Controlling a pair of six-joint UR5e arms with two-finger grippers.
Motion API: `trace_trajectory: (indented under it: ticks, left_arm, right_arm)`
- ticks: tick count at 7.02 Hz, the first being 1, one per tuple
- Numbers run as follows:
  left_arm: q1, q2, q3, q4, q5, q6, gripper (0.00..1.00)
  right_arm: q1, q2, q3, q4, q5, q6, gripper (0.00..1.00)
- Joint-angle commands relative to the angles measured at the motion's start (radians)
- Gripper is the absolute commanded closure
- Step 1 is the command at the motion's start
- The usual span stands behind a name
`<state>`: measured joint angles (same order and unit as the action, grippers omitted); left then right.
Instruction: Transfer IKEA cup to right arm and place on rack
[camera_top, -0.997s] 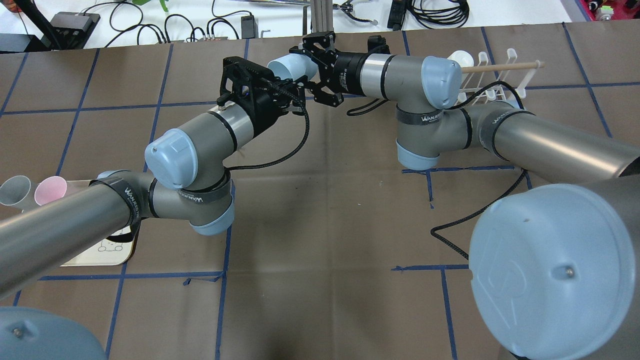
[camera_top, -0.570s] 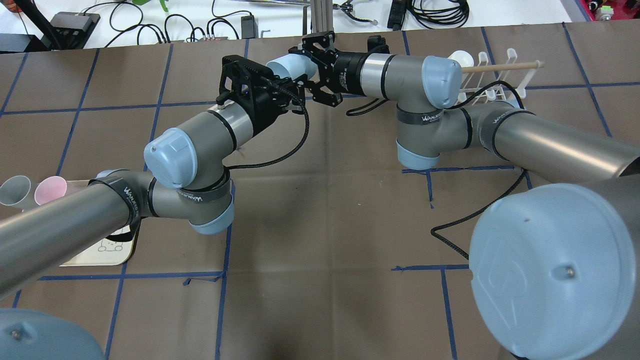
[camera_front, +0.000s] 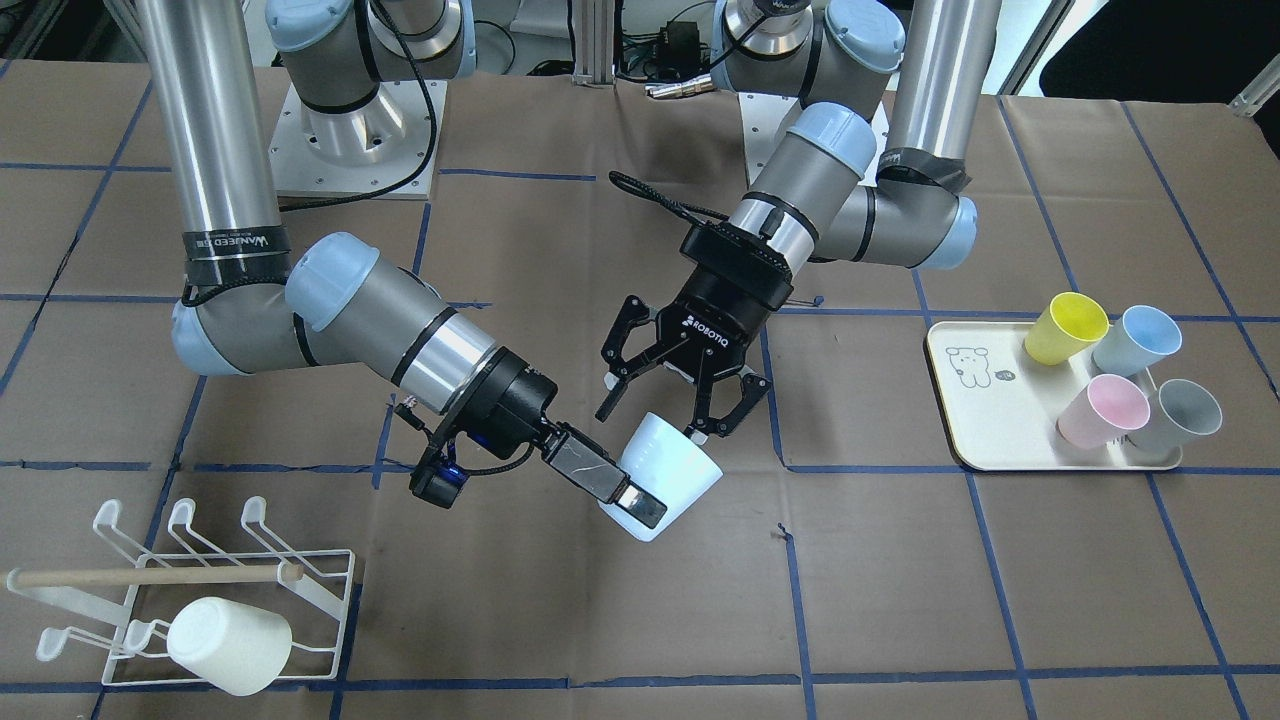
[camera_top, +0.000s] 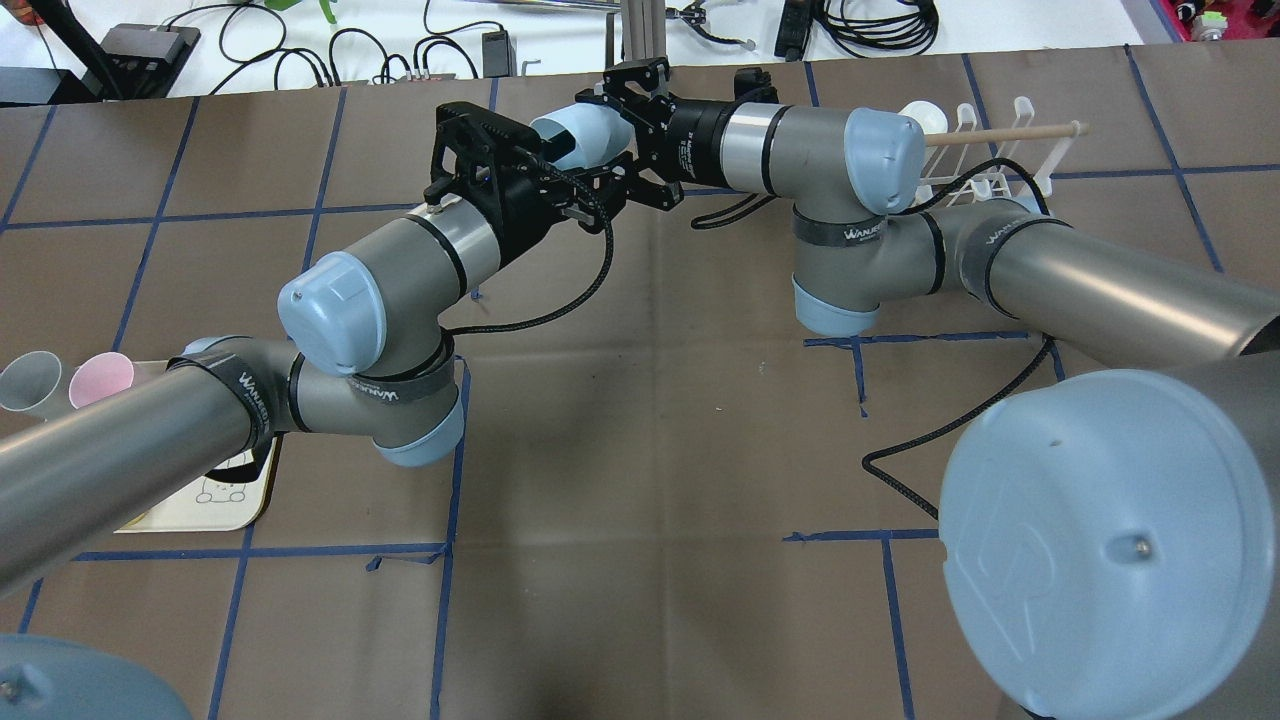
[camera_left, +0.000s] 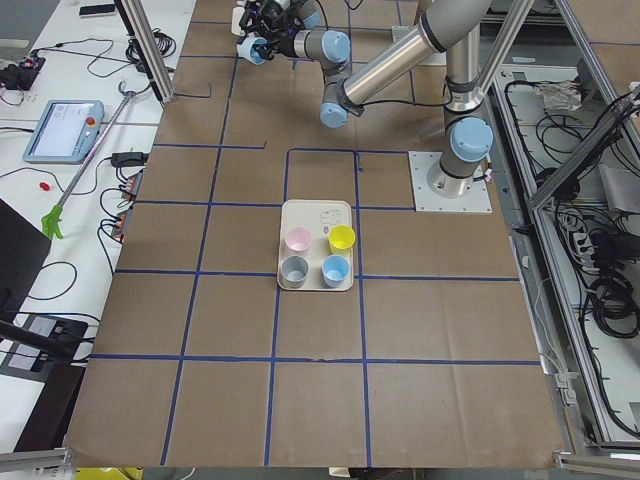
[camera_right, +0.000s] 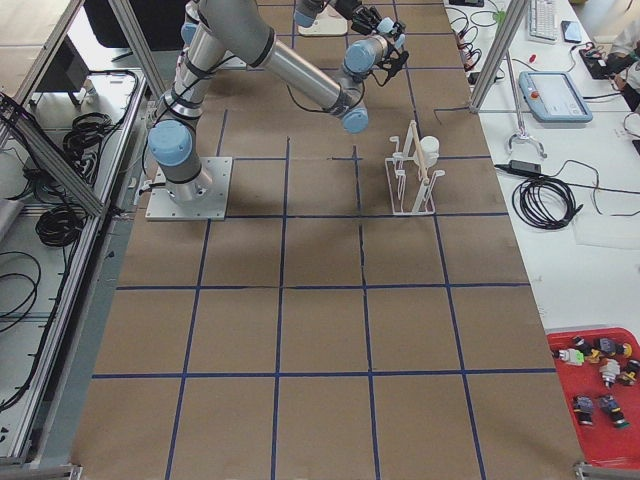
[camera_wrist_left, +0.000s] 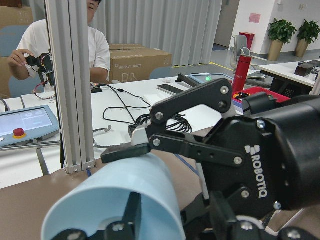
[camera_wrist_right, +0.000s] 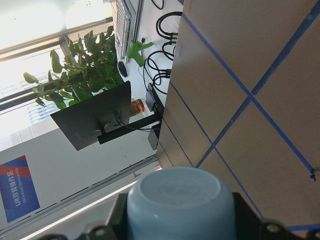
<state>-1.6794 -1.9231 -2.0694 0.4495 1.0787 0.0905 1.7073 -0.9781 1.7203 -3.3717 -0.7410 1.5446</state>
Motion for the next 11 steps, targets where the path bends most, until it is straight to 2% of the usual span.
trace_trajectory:
  ticks: [1,3,4,5,7,9,10,11]
  left_arm:
    - [0.007,0.019,-0.009,-0.003,0.001,-0.002,0.01]
    - [0.055,0.090,-0.098,-0.008,0.000,0.000,0.01]
    - [0.099,0.161,-0.151,-0.058,-0.012,0.002,0.01]
    - [0.136,0.240,-0.170,-0.159,-0.025,0.006,0.01]
    - [0.188,0.382,-0.155,-0.472,-0.016,0.017,0.01]
    - [0.227,0.440,-0.085,-0.763,0.049,0.018,0.01]
    - [0.227,0.438,-0.024,-0.913,0.106,0.018,0.01]
    - [0.225,0.426,0.073,-1.121,0.247,0.005,0.01]
  right_arm:
    - [0.000,0.001,-0.001,0.000,0.000,0.000,0.44]
    - [-0.018,0.006,-0.007,-0.006,0.018,-0.004,0.45]
    - [-0.023,0.004,-0.024,-0.011,0.017,-0.011,0.46]
    - [-0.044,-0.005,-0.040,-0.017,0.011,-0.015,0.51]
    - [-0.078,-0.019,-0.050,-0.057,-0.052,-0.122,0.53]
    - [-0.104,-0.036,-0.041,-0.112,-0.138,-0.344,0.53]
    - [-0.121,-0.036,-0.028,-0.168,-0.196,-0.456,0.53]
    - [-0.138,-0.036,-0.012,-0.223,-0.228,-0.551,0.54]
